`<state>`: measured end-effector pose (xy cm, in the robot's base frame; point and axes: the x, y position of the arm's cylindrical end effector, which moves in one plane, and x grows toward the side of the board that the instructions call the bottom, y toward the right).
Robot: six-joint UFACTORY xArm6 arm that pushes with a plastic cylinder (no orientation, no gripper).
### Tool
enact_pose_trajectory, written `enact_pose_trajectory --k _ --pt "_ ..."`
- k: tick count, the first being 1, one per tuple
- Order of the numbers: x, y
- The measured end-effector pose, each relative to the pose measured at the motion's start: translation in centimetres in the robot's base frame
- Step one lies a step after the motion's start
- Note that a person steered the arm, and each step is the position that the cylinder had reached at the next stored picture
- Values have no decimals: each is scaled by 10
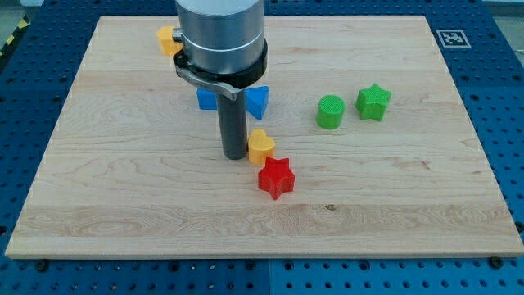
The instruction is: Point at the yellow hexagon
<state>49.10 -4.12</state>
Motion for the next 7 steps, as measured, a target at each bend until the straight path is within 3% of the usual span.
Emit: enact_pose_trajectory --k 3,4,6,7 --pt "0 12" --pt "-16 -50" --pt "-102 -200" --pt "-186 -200"
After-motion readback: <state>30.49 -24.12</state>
